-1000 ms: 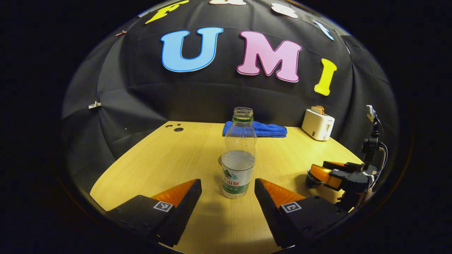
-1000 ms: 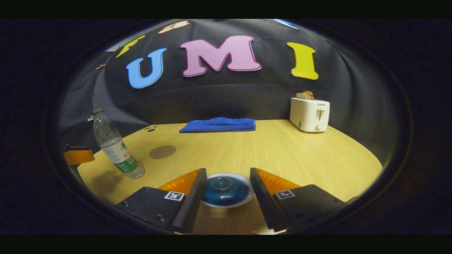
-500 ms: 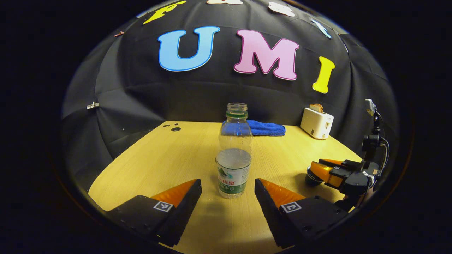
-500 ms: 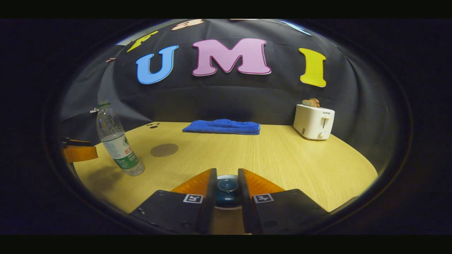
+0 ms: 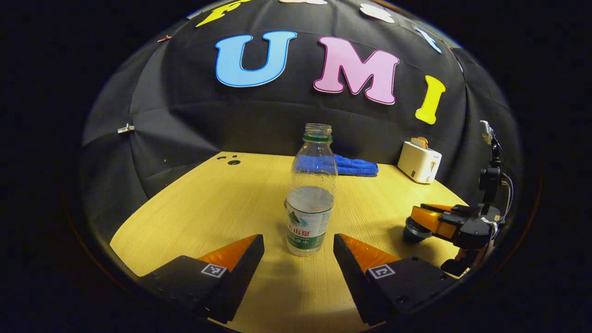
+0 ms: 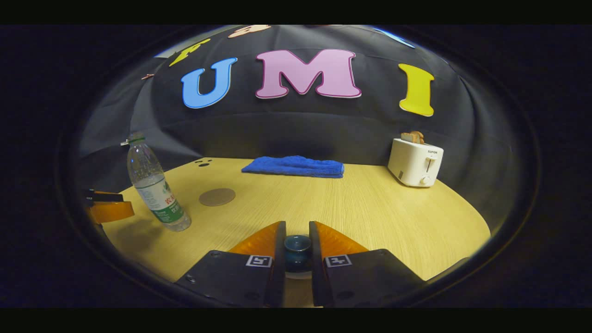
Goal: Open the teacup lid with one hand, grasp the water bottle and pour water into the teacup with the other hand; after pouring, place the water bottle on the coaster and then close the teacup lid.
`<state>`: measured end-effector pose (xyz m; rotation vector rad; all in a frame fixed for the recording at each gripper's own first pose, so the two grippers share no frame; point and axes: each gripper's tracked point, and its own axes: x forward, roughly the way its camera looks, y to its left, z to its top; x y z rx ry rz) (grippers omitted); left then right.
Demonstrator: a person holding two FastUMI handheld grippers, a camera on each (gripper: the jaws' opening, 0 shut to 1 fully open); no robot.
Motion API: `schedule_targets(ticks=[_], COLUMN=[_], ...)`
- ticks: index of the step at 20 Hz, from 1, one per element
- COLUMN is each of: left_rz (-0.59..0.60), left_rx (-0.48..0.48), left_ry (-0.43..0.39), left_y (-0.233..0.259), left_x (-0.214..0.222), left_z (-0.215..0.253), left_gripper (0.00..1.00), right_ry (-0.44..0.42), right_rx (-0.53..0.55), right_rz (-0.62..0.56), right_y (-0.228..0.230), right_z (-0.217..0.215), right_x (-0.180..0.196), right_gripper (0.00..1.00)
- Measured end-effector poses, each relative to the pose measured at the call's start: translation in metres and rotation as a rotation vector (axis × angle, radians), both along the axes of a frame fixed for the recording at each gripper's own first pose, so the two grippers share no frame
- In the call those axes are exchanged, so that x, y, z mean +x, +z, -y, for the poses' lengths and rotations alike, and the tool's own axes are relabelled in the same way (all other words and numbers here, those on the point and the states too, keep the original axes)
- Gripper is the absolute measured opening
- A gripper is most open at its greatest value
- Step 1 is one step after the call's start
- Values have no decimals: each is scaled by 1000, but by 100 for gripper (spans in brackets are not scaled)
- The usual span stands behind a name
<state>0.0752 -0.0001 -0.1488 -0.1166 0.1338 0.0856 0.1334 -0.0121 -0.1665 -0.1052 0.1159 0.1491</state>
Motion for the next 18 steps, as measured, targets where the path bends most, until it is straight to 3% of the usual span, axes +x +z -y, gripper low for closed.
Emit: schedule_targets(ticks=[2,3,6,8,13,14,15,18], left_rz=[22,31,41,58,119,129,138,149], left_rx=[25,40,34,29,93,98,95,68], left_ry=[-28,-40,-30,-8,-49,-48,-50,-41], left_y=[3,5,5,8,19,18,20,15], left_x=[0,0,10,24,62,70,78,99], left_z=[5,8,9,7,12,11,11,7], left_gripper=[95,95,95,95,95,95,95,95], right_ry=[12,18,31,37,36,35,32,26], right_rx=[3,2,-9,-15,-15,-14,-15,-5], right_rz=[3,8,7,-7,-18,-19,-18,-25], right_y=[12,17,26,26,32,33,33,32], right_z=[-1,-1,1,1,7,8,9,10], right_x=[0,0,0,-2,-13,-14,-15,-15], right_gripper=[31,27,27,22,27,22,27,27])
